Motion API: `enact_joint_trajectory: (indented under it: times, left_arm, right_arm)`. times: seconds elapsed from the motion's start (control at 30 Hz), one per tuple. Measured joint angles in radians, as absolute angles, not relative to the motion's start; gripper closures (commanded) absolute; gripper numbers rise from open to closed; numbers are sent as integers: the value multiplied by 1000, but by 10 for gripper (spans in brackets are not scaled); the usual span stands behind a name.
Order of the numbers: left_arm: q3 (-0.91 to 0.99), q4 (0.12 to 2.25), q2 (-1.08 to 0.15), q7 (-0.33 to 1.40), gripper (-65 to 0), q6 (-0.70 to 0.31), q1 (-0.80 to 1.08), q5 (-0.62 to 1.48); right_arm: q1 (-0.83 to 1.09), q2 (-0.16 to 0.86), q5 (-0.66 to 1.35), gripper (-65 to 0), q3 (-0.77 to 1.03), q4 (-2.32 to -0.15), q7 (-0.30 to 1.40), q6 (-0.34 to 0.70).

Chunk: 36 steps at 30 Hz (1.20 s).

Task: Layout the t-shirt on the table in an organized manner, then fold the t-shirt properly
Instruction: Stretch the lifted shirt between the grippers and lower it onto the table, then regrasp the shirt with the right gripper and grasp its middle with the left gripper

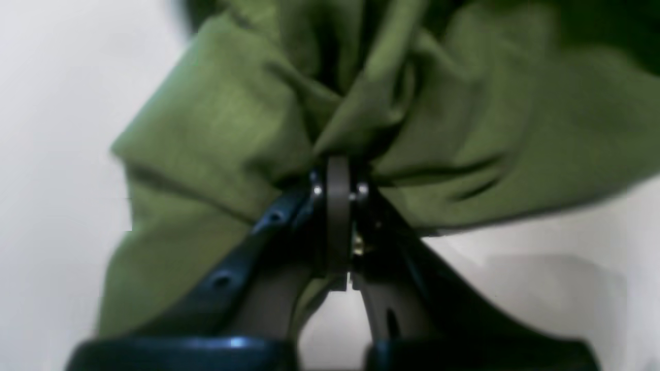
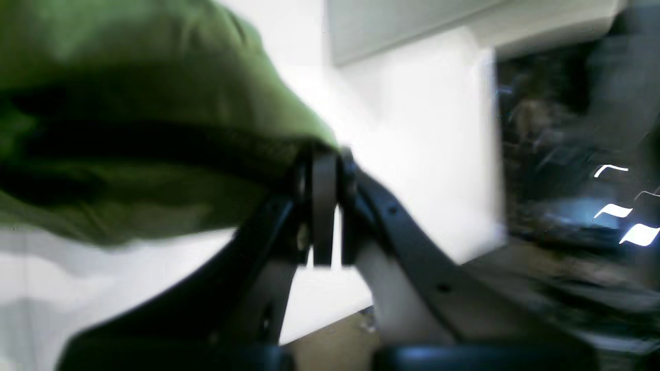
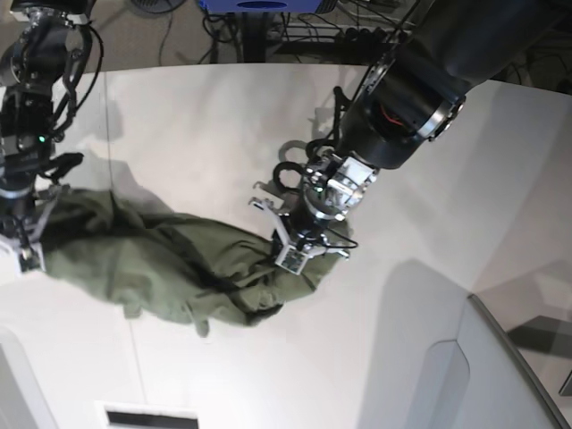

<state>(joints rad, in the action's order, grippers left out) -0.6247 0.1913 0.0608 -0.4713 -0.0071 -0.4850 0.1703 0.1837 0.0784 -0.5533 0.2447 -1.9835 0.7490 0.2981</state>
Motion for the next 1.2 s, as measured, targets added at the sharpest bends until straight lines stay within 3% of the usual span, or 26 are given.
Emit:
enact_joint_trajectory:
  times: [0.23, 0.4, 0.53, 0.6, 0.73, 0.83, 1.1, 1.2]
  left_arm:
    - [-624, 258, 0, -510, 0, -4, -429, 181]
    - [-614, 336, -80, -534, 0, -6, -373, 184]
    - [-462, 461, -142, -498, 0, -8, -282, 177]
    - [-390, 554, -173, -446, 0, -4, -227, 166]
    - [-314, 757, -223, -293, 0, 4, -128, 165]
    - [-297, 910, -240, -109, 0, 14, -89, 161]
    - [-147, 1187, -263, 9, 0, 9, 6, 161]
    - [-117, 1233, -262, 35, 0, 12, 31, 159]
  right_arm:
    - [288, 79, -294, 0, 310, -1840, 754, 297]
    - [298, 80, -240, 0, 310, -1697, 743, 295]
    - [294, 76, -241, -8, 303, -1663, 752, 296]
    - [287, 77, -245, -65, 295, -1704, 755, 299]
    - [276, 99, -249, -312, 221, -1813, 834, 449]
    - [264, 96, -249, -449, 207, -1870, 888, 551]
    - [236, -26, -254, -474, 312, -1938, 849, 575]
    - [215, -34, -266, -474, 253, -1940, 817, 659]
